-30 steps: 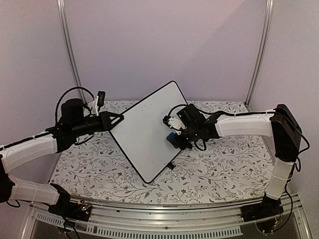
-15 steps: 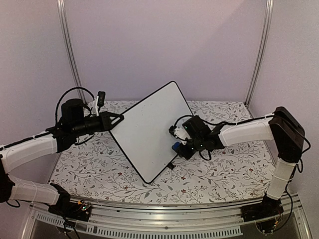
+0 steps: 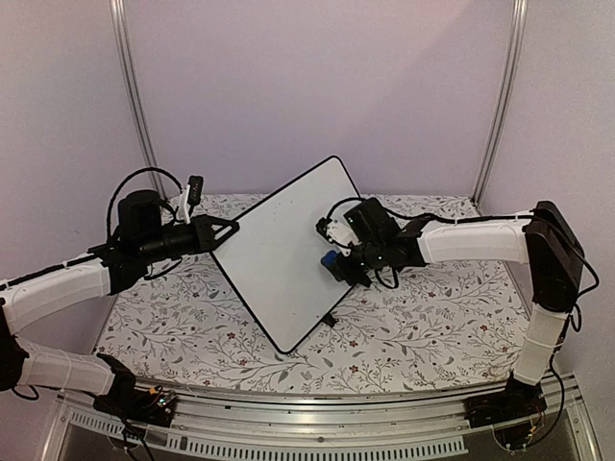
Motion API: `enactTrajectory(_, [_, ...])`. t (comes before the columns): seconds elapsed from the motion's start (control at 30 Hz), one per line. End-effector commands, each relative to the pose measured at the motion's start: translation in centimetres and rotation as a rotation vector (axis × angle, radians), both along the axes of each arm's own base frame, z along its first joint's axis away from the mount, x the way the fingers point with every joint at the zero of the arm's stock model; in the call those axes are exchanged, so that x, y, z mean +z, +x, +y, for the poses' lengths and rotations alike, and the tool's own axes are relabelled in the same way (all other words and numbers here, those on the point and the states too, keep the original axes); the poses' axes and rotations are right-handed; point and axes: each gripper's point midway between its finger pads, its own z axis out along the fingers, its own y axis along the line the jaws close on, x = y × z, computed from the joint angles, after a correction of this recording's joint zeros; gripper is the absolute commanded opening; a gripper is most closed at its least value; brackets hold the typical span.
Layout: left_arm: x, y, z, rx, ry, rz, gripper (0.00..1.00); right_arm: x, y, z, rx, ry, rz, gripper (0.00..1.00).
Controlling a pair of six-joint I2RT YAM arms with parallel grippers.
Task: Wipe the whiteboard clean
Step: Erase the whiteboard on the whiteboard stand.
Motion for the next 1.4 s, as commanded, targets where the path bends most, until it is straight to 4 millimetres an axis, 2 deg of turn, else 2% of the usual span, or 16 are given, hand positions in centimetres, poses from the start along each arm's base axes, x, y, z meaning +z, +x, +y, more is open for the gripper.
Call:
enactTrajectory(0.0, [2.6,-2.4,-2.6,-0.172,-0.037,-0.086,0.00,1.9,2.5,1.2,-0.001,0.021,-0.070,0.00])
enactTrajectory(0.1, [2.5,-2.4,-2.7,-0.175,-0.037,-0.085,0.00,1.4,2.6,0.9,-0.002,0.012,-0.060,0.00])
enactTrajectory(0.33, [2.6,-2.4,-2.8,-0.184,-0.041,-0.083,0.00,-4.4,0.4,-2.1,-0.024,-0.039,0.048,0.00])
enactTrajectory(0.43, [2.6,-2.4,-2.8,-0.185,-0.041,-0.082,0.00,-6.0,-0.9,-3.3,-0.040,-0.040,0.085,0.00])
enactTrajectory(0.5, [2.5,-2.4,-2.8,-0.184,-0.041,-0.081,0.00,-6.5,-1.5,-3.6,-0.044,-0.032,0.101,0.00])
enactTrajectory(0.6, [2.4,-2.3,-2.9,-0.187,-0.042,-0.076,0.00,-6.4,-1.7,-3.6,-0.047,-0.019,0.109,0.00])
enactTrajectory(0.67, [2.3,-2.3,-2.9,-0.186,-0.040,-0.073,0.00,-5.7,-1.3,-3.2,-0.045,-0.008,0.098,0.00])
enactTrajectory(0.9, [2.2,-2.2,-2.8,-0.180,-0.035,-0.075,0.00,-0.4,1.6,-0.3,-0.018,0.049,0.008,0.00])
enactTrajectory(0.97, [2.2,-2.2,-2.8,-0.180,-0.034,-0.074,0.00,0.8,2.3,0.2,-0.014,0.048,-0.018,0.00])
enactTrajectory(1.07, [2.2,-2.2,-2.8,-0.177,-0.033,-0.076,0.00,1.5,2.9,0.6,-0.007,0.041,-0.037,0.00])
enactTrajectory(1.2, [2.3,-2.2,-2.8,-0.179,-0.035,-0.078,0.00,0.5,2.7,0.3,-0.007,0.022,-0.022,0.00])
enactTrajectory(1.37, [2.3,-2.3,-2.9,-0.183,-0.036,-0.075,0.00,-3.0,1.0,-1.3,-0.021,-0.012,0.037,0.00])
